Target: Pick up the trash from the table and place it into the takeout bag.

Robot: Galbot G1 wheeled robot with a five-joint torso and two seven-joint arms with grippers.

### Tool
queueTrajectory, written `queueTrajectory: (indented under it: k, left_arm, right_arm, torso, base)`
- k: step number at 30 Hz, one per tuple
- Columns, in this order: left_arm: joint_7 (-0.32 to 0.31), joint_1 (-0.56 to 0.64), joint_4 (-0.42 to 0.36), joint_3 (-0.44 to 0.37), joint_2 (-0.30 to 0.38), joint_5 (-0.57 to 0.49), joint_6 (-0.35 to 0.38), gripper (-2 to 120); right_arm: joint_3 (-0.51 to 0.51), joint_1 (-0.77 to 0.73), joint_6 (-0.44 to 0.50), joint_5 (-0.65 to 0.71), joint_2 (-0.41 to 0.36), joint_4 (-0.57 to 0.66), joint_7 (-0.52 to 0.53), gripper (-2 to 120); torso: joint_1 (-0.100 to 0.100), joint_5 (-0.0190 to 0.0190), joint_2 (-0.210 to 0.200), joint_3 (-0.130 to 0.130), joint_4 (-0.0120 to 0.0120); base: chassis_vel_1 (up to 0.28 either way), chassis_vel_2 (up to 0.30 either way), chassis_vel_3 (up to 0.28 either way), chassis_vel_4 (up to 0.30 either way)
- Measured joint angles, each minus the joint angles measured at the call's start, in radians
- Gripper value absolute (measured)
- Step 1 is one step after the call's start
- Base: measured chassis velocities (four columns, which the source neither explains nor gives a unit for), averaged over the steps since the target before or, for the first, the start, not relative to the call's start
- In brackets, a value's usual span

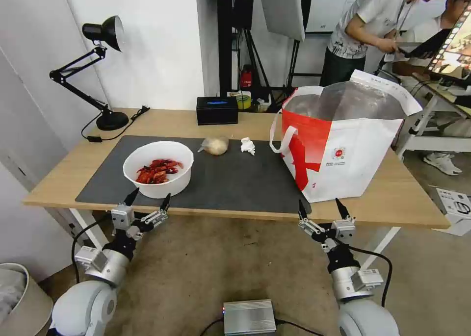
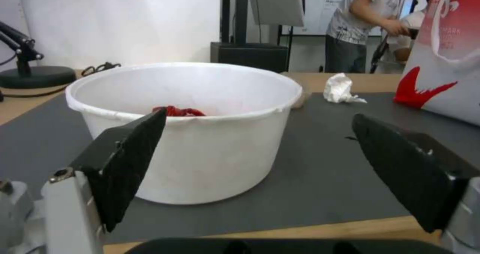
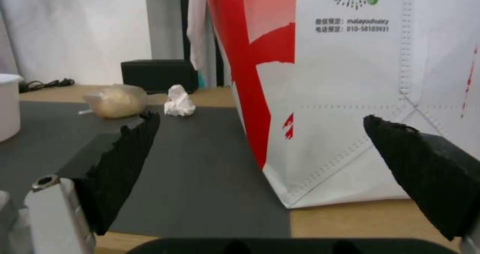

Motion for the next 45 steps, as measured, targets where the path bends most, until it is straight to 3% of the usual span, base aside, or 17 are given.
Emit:
queueTrajectory:
  k: [18, 32, 45]
  left_arm:
    - [0.004, -0.002, 0.004, 0.002, -0.003, 0.002, -0.001, 100]
    - [0.019, 0.017, 0.002, -0.015, -0.016, 0.002, -0.016, 100]
    - [0.039, 0.026, 0.013, -0.048, -0.048, -0.001, -0.043, 100]
  right_arm:
    - [-0.007, 0.000, 0.008, -0.003, 0.005, -0.008, -0.003, 100]
    - [-0.089, 0.021, 0.035, -0.015, 0.014, -0.026, -0.025, 100]
    - [-0.213, 0.220, 0.032, 0.060, -0.066, -0.121, -0.070, 100]
  torso:
    - [0.000, -0.0001, 0.000, 0.000, 0.0000]
    - [0.000, 0.0000, 0.000, 0.000, -0.0001]
    - [0.000, 0.0000, 0.000, 0.000, 0.0000]
  base:
    - [0.000, 0.000, 0.000, 0.000]
    - [0.000, 0.000, 0.000, 0.000]
    - [0.000, 0.000, 0.000, 0.000]
